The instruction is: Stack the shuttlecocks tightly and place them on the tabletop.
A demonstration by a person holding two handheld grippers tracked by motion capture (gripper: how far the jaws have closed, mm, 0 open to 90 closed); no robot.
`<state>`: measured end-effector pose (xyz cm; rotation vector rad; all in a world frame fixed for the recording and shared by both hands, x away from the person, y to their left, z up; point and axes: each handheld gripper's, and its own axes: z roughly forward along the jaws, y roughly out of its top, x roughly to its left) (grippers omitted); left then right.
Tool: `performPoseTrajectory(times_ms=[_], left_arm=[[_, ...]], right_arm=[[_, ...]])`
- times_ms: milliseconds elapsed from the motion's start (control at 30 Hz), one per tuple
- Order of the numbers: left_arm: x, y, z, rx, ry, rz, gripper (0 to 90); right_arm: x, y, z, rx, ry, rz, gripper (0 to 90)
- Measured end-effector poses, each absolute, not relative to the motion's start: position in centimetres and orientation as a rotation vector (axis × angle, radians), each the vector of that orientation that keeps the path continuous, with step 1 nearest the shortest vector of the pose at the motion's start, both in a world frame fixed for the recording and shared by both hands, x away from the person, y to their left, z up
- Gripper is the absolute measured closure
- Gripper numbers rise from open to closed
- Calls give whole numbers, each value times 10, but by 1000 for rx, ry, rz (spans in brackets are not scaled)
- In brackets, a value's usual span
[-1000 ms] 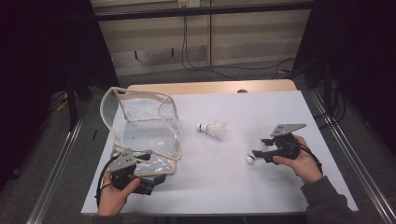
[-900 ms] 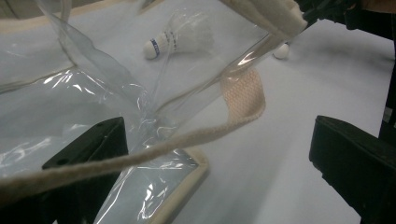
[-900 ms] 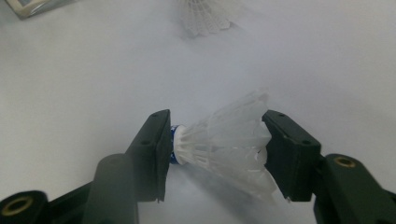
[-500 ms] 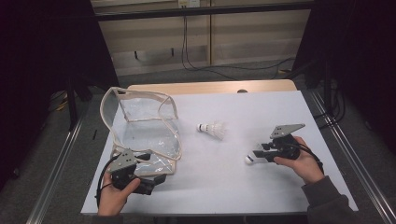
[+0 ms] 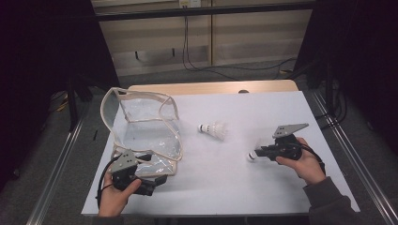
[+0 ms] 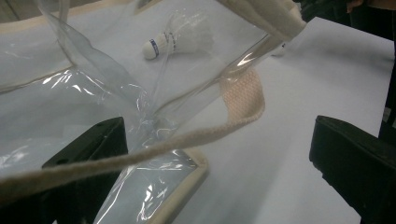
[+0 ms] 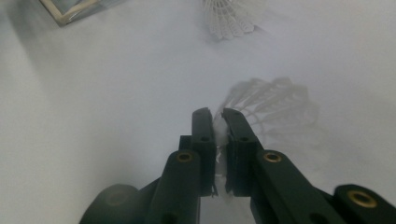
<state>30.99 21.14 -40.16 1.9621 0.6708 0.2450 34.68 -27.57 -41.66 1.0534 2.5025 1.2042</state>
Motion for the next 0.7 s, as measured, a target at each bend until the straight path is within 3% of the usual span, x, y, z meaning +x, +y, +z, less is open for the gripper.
performPoseTrajectory(times_ms=[700], left_arm=[[310, 211, -403, 1958, 673, 242, 44]], right_arm=[[375, -258, -419, 1141, 2291, 1281, 865]])
